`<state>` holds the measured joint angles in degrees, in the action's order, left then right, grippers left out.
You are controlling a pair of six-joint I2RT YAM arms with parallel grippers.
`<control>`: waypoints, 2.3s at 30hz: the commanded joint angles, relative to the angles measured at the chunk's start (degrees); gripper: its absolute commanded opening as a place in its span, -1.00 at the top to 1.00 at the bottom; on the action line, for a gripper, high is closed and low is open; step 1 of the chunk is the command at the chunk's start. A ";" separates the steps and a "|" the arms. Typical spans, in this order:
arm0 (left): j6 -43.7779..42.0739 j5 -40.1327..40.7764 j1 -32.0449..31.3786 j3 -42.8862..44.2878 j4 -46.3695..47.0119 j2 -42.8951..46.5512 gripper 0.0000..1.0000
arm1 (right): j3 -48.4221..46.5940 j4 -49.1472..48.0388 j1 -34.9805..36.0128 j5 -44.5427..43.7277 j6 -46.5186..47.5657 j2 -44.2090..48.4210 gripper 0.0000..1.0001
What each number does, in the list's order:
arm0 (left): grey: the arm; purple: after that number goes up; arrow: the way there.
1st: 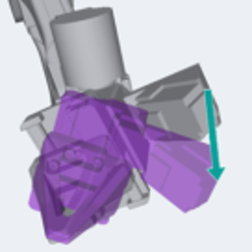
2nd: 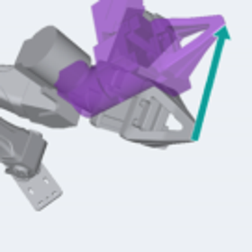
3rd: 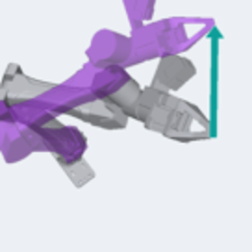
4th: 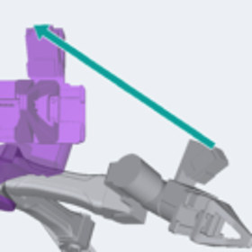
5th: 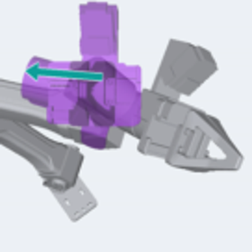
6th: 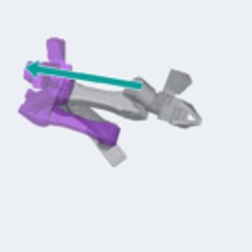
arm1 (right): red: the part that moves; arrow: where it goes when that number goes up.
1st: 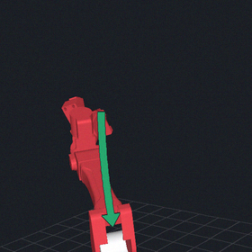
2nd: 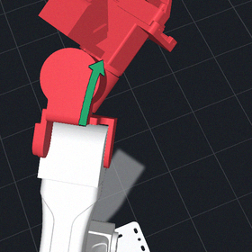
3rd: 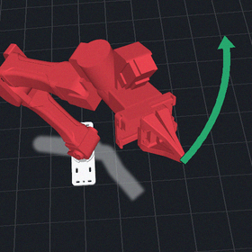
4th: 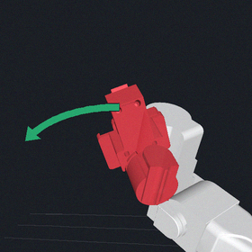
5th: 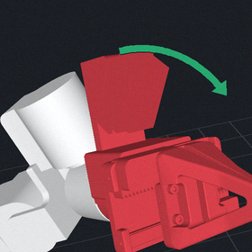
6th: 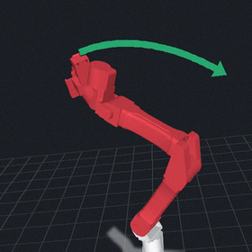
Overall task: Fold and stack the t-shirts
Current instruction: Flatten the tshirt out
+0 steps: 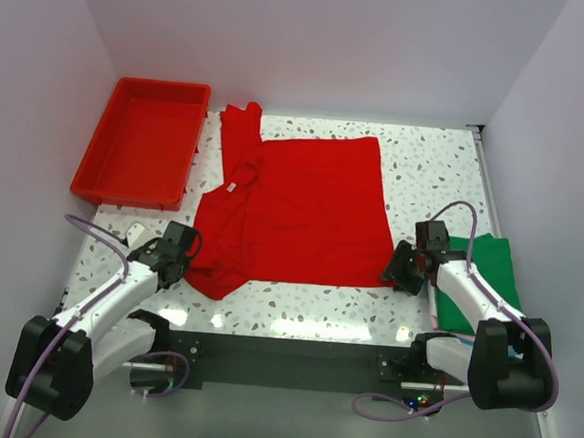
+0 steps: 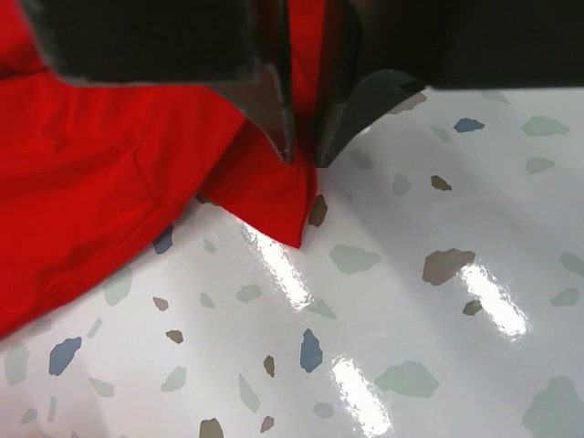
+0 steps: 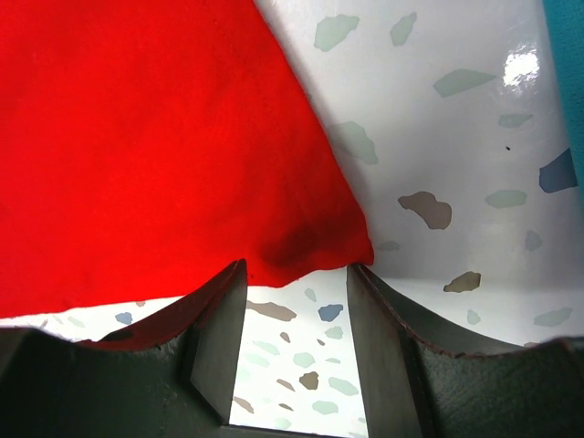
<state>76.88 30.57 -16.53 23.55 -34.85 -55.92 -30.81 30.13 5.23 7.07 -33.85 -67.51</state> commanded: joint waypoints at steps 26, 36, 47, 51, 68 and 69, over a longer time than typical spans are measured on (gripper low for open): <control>-7.27 -15.79 0.28 12.12 -17.35 33.15 1.00 | 0.49 -0.87 0.04 -2.94 -2.45 0.27 0.98; -13.95 -22.39 0.28 18.28 -16.39 34.74 1.00 | -4.17 7.74 0.04 -5.39 -1.75 9.05 1.00; -20.28 -26.35 0.28 21.27 -7.69 26.40 1.00 | -10.41 11.62 -0.05 -6.03 -0.70 10.57 1.00; -20.98 -25.30 0.28 19.96 -5.85 25.25 1.00 | -7.26 9.43 -0.05 -5.93 -1.05 8.80 0.50; -21.77 -24.24 0.28 15.91 -3.03 23.84 1.00 | -0.04 0.64 0.13 -10.76 -6.23 1.15 0.12; -21.95 -24.24 0.28 16.09 -3.12 23.84 1.00 | 0.48 0.02 0.04 -10.59 -6.49 0.63 0.13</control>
<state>57.17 5.78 -16.51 37.98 -40.82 -31.86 -31.33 34.39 5.23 -2.07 -38.37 -65.71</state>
